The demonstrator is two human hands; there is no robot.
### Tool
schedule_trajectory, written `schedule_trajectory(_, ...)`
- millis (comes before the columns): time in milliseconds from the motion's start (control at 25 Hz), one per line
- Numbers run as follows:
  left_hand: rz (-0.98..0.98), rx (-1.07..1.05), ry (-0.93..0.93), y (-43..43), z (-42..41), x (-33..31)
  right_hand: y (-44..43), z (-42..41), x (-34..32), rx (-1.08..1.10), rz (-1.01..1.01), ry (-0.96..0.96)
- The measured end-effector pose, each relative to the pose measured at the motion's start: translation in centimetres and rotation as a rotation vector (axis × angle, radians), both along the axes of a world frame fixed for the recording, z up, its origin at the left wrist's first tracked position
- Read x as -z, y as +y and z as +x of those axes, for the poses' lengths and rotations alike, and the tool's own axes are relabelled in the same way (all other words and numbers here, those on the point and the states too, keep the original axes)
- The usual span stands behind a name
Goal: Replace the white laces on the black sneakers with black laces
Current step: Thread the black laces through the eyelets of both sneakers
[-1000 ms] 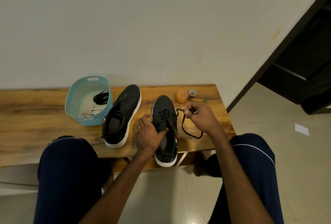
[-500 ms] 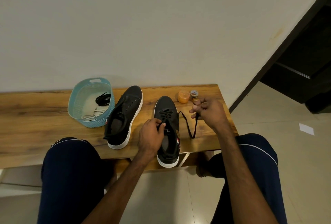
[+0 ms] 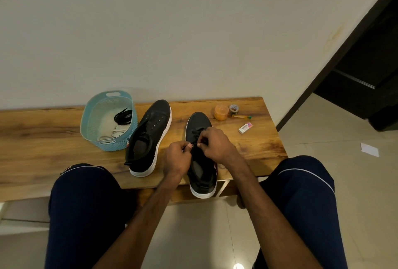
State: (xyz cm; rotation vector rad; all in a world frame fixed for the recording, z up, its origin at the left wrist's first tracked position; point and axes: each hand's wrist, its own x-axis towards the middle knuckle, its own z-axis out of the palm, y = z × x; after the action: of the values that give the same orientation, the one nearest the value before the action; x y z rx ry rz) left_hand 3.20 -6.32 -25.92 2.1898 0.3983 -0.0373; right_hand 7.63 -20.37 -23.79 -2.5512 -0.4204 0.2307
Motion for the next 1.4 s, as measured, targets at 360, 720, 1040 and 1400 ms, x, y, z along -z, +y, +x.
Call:
schedule_trajectory(360,-0.076,0.033,-0.015,0.2,-0.1,0.1,0.3,-0.3,-0.1,-0.064,-0.058,-0.044)
schedule_trajectory(720,-0.301,-0.066,-0.062,-0.4,0.2,-0.4,-0.3,-1.6,0.7,0.127,0.072,0.097)
schedule_trajectory(1040,-0.767,-0.125,-0.354,4.8,2.5,-6.5,-1.2,-2.2,1.3,0.228,0.200,0.144)
schedule_trajectory(1400,-0.263,0.177,-0.125,2.2,0.5,-5.2,-1.4,-2.3,2.3,0.273,0.135,0.072)
